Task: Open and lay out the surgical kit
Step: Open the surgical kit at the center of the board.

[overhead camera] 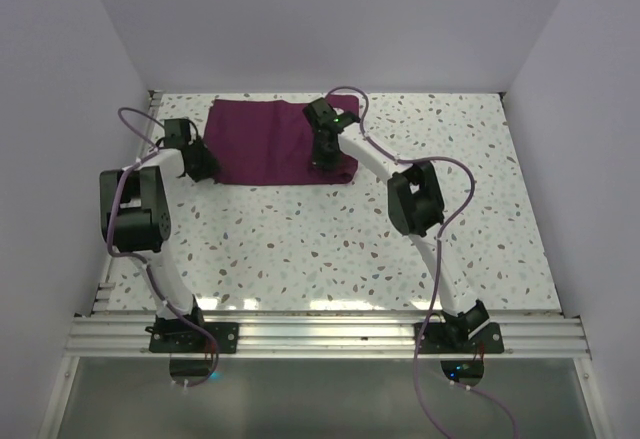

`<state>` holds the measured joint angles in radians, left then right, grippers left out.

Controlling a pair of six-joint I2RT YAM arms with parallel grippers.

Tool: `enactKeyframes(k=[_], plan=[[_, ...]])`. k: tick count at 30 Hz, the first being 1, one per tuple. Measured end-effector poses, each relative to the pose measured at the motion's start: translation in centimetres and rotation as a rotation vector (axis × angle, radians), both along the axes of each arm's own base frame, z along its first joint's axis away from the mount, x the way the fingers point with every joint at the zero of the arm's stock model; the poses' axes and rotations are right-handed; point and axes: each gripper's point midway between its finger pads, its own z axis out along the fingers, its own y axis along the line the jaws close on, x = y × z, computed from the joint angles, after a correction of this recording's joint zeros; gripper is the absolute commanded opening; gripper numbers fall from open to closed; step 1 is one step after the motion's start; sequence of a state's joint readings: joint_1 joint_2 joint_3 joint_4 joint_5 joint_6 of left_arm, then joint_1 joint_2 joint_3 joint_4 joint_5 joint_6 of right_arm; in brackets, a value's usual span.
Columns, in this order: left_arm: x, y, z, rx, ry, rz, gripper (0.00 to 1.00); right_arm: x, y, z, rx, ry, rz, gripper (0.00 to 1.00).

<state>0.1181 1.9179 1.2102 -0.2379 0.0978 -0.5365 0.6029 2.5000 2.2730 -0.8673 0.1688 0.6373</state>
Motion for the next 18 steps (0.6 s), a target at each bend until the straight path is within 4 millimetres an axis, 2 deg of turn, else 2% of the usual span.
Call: enactKeyframes(k=[1, 2, 7, 10, 14, 18], plan=[[0.5, 0.0, -0.4, -0.012, -0.003, 0.004, 0.04, 0.0, 0.0, 0.0, 0.000, 0.002, 0.002, 0.00], [0.8, 0.0, -0.6, -0.022, -0.005, 0.012, 0.00, -0.1, 0.0, -0.1, 0.001, 0.003, 0.004, 0.00], [1.5, -0.4, -0.7, -0.058, -0.023, -0.008, 0.00, -0.4, -0.3, 0.2, 0.009, -0.001, 0.011, 0.00], [1.4, -0.4, -0.6, -0.055, -0.027, -0.017, 0.00, -1.6, -1.9, 1.0, -0.007, 0.005, -0.004, 0.00], [0.2, -0.6, -0.6, -0.052, -0.011, -0.035, 0.00, -4.6, -6.6, 3.6, -0.041, 0.017, -0.053, 0.00], [-1.3, -0.7, -0.6, -0.048, 0.017, -0.050, 0.00, -5.2, -13.3, 7.5, -0.040, -0.030, -0.187, 0.00]])
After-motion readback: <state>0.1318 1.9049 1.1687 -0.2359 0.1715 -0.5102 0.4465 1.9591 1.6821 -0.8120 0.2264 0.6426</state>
